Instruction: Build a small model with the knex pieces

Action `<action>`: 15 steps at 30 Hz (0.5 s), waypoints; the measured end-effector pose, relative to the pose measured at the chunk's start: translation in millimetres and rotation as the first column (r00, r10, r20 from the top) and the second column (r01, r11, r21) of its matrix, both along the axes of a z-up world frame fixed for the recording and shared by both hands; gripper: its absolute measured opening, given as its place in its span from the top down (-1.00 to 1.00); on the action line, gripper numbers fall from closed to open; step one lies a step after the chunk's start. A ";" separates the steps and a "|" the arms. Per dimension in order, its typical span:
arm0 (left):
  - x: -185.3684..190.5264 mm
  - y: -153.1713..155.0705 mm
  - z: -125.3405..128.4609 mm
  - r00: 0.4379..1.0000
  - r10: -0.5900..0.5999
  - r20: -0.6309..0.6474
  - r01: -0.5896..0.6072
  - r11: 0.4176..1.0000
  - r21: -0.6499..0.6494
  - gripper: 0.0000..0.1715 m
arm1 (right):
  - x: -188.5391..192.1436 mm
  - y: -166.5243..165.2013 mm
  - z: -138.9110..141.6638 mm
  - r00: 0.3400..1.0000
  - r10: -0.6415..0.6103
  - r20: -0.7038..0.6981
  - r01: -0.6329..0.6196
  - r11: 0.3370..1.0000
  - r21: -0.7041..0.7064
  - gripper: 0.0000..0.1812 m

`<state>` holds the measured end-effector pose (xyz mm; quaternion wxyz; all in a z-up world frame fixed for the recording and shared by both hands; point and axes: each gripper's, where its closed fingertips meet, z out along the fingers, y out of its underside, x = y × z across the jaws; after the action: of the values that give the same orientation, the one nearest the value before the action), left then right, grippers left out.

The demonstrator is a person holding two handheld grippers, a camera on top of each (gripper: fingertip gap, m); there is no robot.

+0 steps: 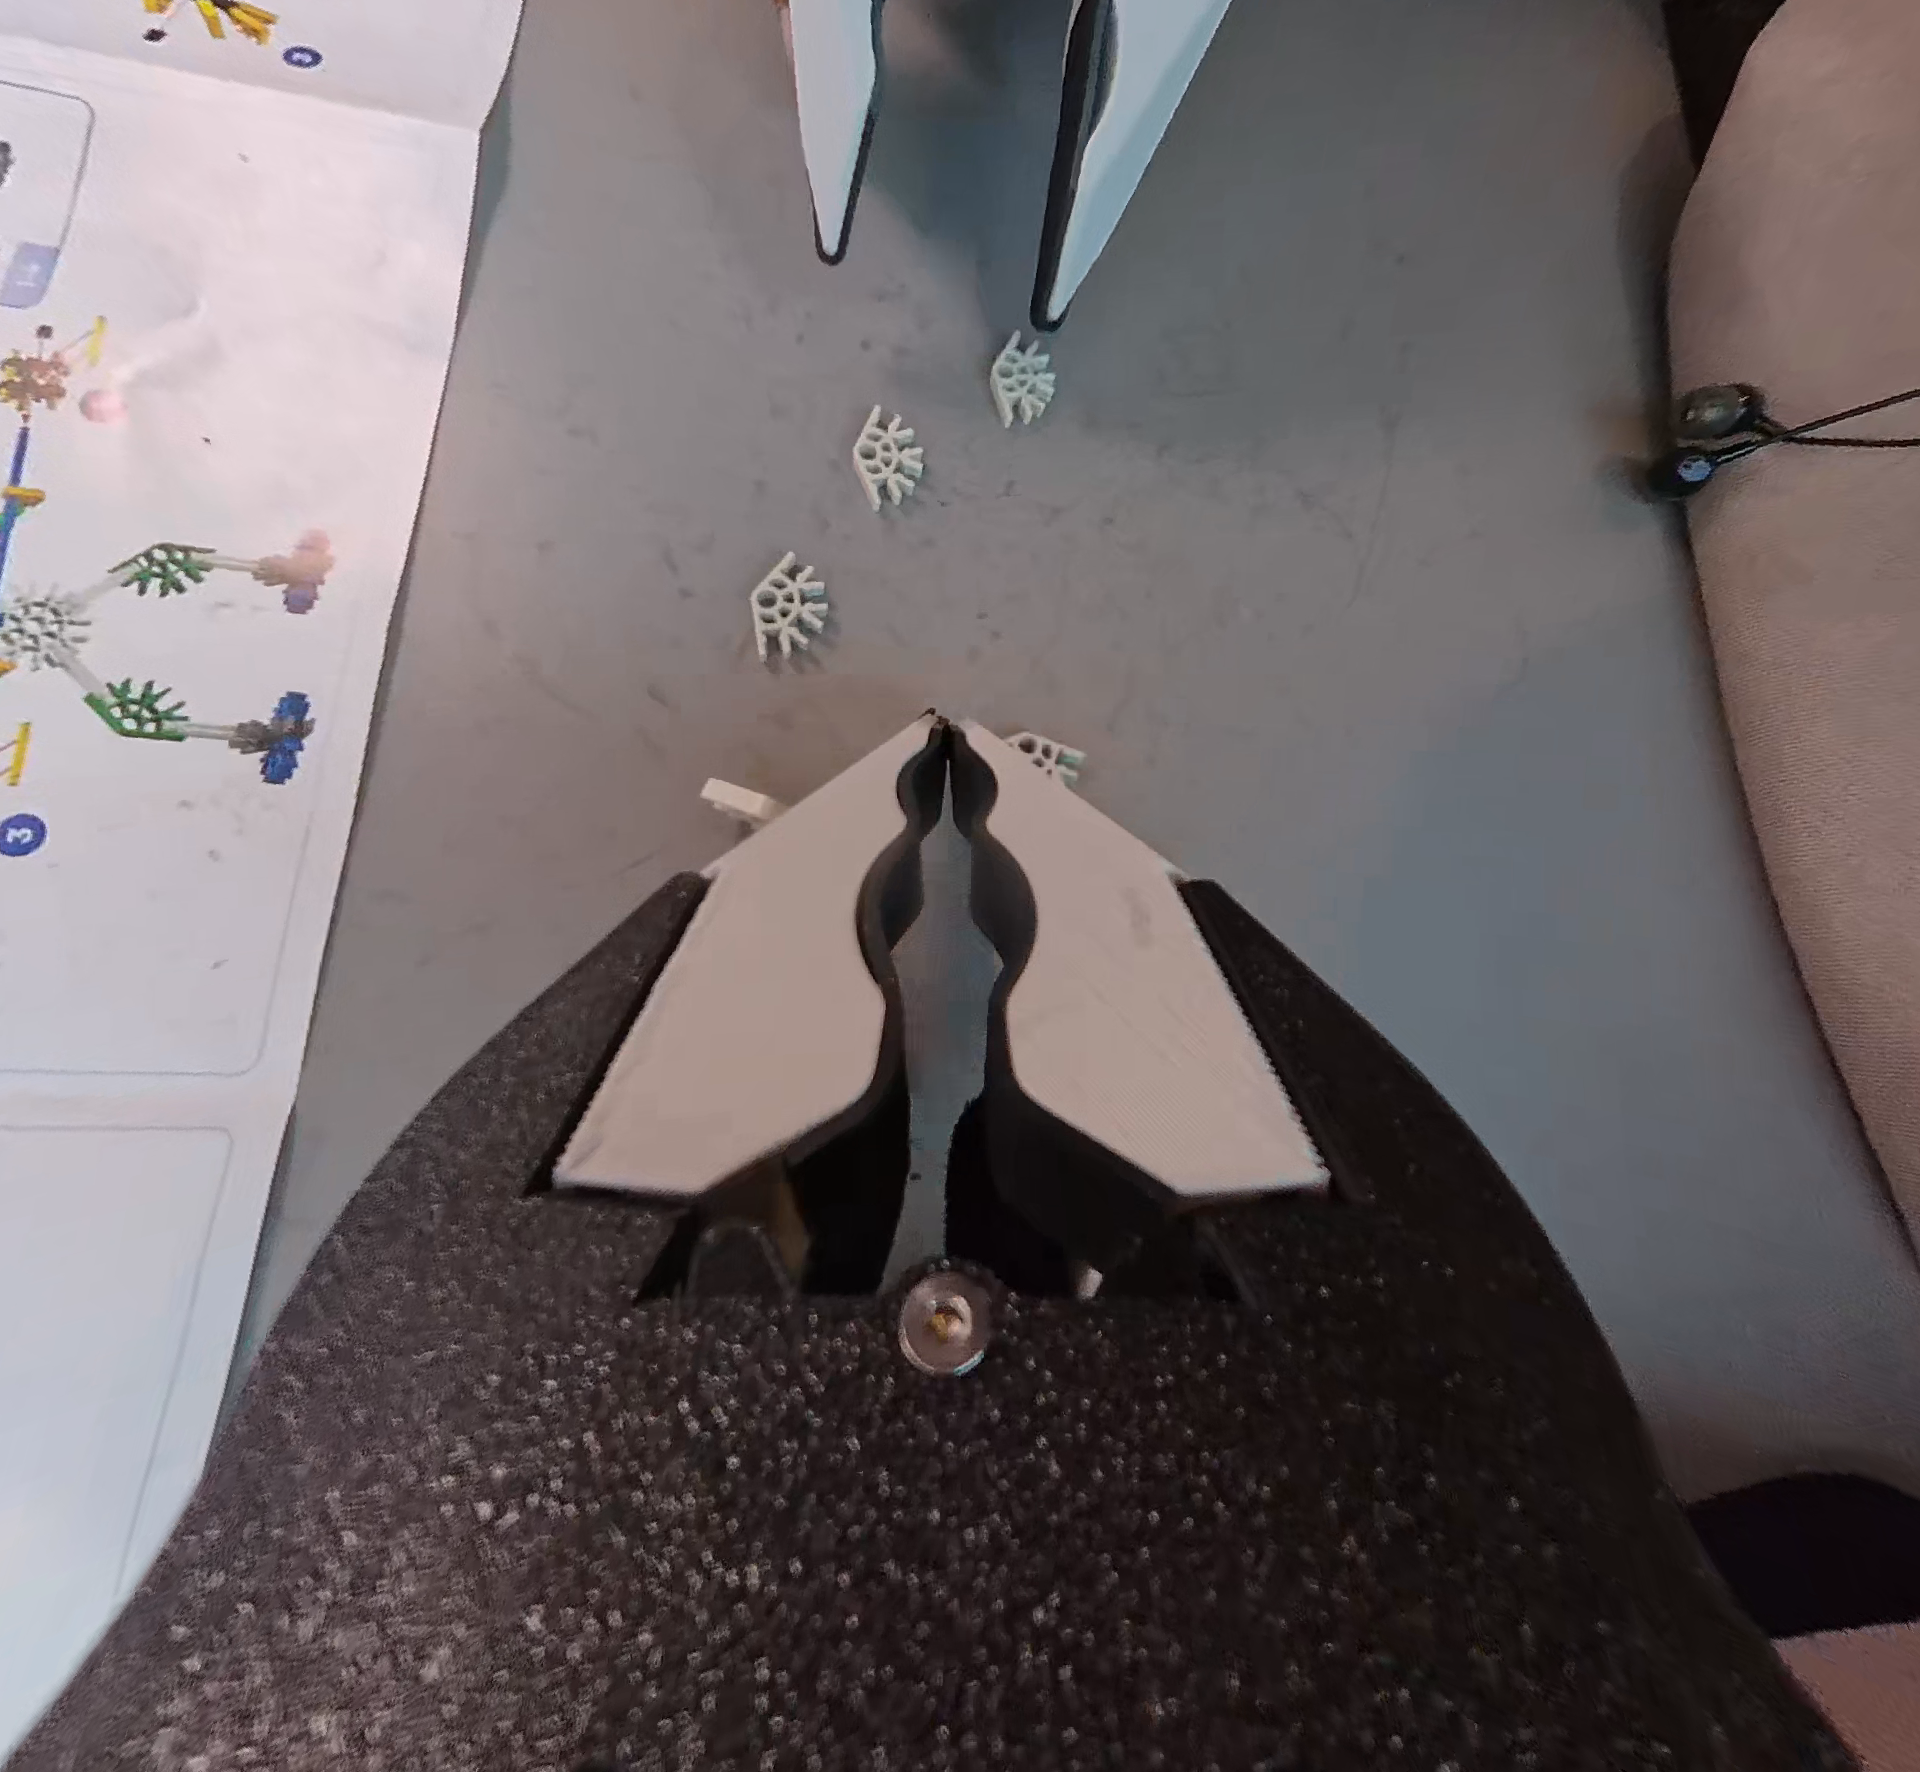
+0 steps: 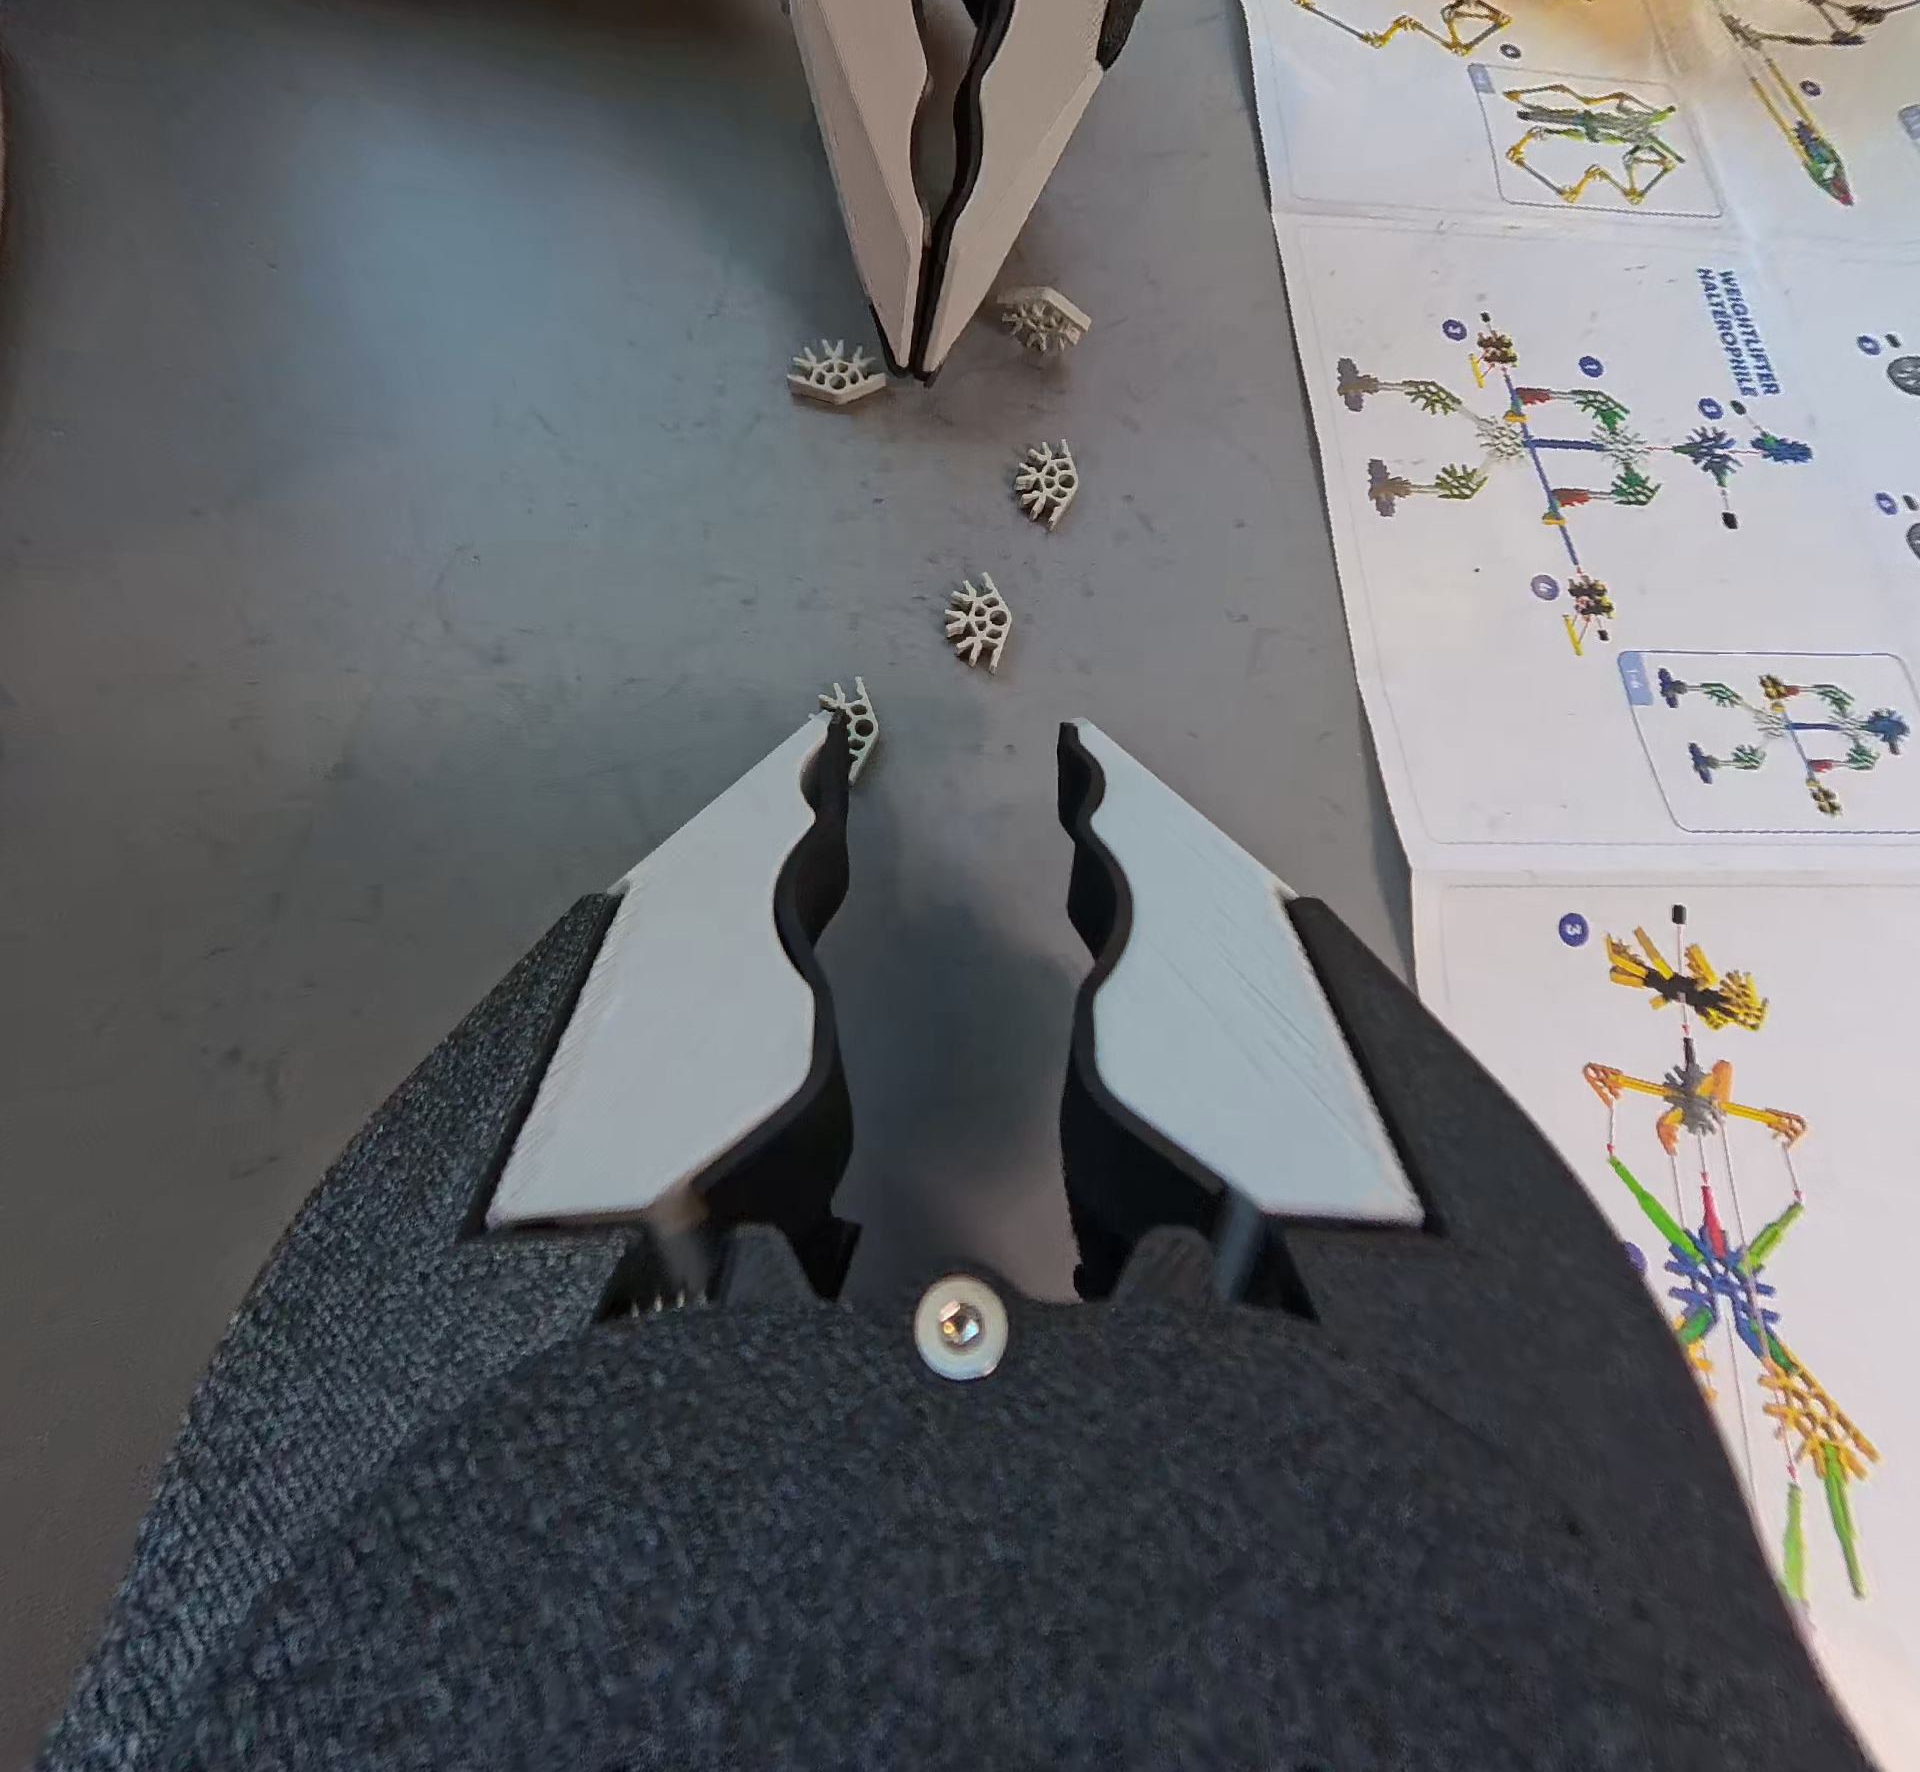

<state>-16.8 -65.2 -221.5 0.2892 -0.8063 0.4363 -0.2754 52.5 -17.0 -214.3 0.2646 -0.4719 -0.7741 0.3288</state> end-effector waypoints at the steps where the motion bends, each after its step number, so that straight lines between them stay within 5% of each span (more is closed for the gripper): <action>1: -1.9 1.7 -3.9 1.000 0.009 -0.020 -0.009 1.000 0.003 1.00 | 0.0 0.6 0.1 1.000 -0.002 -0.001 0.002 1.000 0.000 0.57; 9: 0.8 -3.6 19.9 0.996 -0.031 0.084 0.026 0.998 0.058 0.82 | 2.4 0.8 -0.7 1.000 0.006 0.006 -0.006 1.000 -0.001 0.56; 15: 5.0 -20.1 5.5 0.993 -0.105 -0.047 0.108 0.993 0.050 0.61 | 3.4 3.8 -1.0 1.000 0.001 0.009 -0.001 1.000 -0.001 0.56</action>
<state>-11.8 -85.3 -216.1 0.2856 -0.7798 0.4922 -0.2610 55.9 -13.2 -215.2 0.2606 -0.4734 -0.7752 0.3271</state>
